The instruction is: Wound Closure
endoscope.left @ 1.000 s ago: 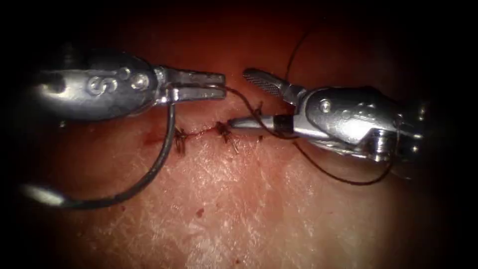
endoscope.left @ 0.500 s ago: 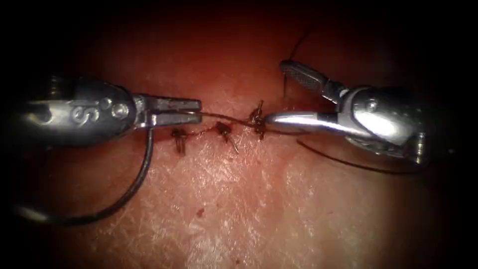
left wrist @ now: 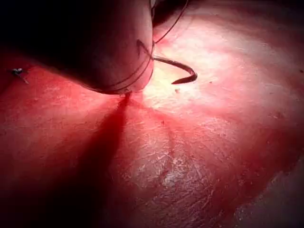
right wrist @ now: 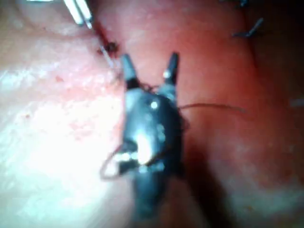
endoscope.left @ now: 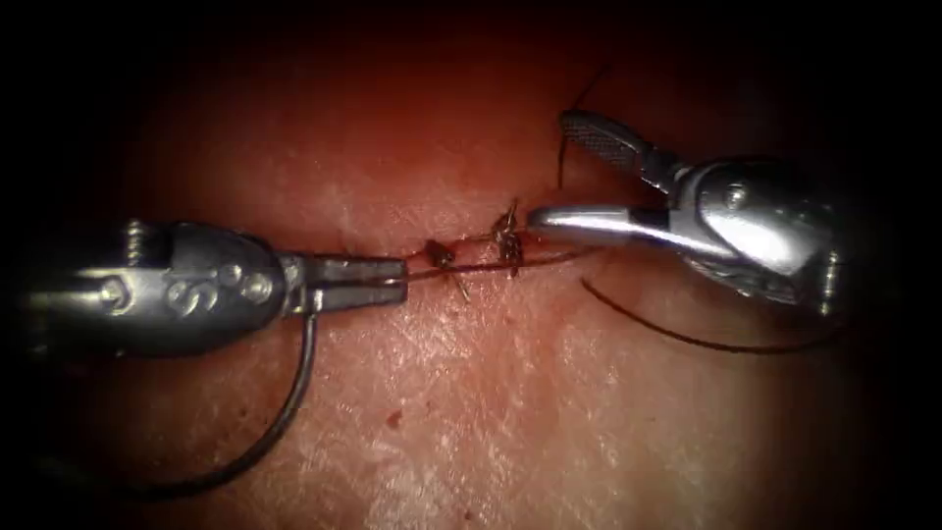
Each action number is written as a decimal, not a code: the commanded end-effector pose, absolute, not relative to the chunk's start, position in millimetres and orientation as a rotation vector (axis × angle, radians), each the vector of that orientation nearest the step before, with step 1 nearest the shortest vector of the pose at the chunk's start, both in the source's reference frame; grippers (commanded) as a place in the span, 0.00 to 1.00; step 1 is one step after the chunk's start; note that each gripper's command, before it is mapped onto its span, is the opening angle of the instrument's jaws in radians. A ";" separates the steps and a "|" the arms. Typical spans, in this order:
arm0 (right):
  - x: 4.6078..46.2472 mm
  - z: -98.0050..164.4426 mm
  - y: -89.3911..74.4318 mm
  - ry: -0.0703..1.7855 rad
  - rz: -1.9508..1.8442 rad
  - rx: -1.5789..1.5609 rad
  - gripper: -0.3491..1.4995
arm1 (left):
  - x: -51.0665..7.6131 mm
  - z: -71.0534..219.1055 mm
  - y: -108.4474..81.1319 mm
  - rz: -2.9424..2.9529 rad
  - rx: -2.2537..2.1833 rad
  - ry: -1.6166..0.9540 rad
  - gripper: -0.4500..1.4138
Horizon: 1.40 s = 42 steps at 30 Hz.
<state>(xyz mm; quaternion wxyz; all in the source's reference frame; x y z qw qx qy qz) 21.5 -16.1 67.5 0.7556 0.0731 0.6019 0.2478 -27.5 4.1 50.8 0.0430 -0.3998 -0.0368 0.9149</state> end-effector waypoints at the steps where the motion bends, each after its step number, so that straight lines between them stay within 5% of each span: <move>1: 21.3 67.6 -16.9 1.359 0.494 0.219 0.76 | -27.1 52.1 4.9 2.799 -1.203 -0.100 0.00; 16: 24.5 68.0 -20.7 1.474 0.314 0.427 0.71 | -23.9 59.4 14.4 2.704 -1.149 -0.078 0.00; 42: 23.4 64.0 -17.4 1.502 0.405 0.377 0.70 | -30.2 61.6 6.1 2.817 -1.066 -0.083 0.00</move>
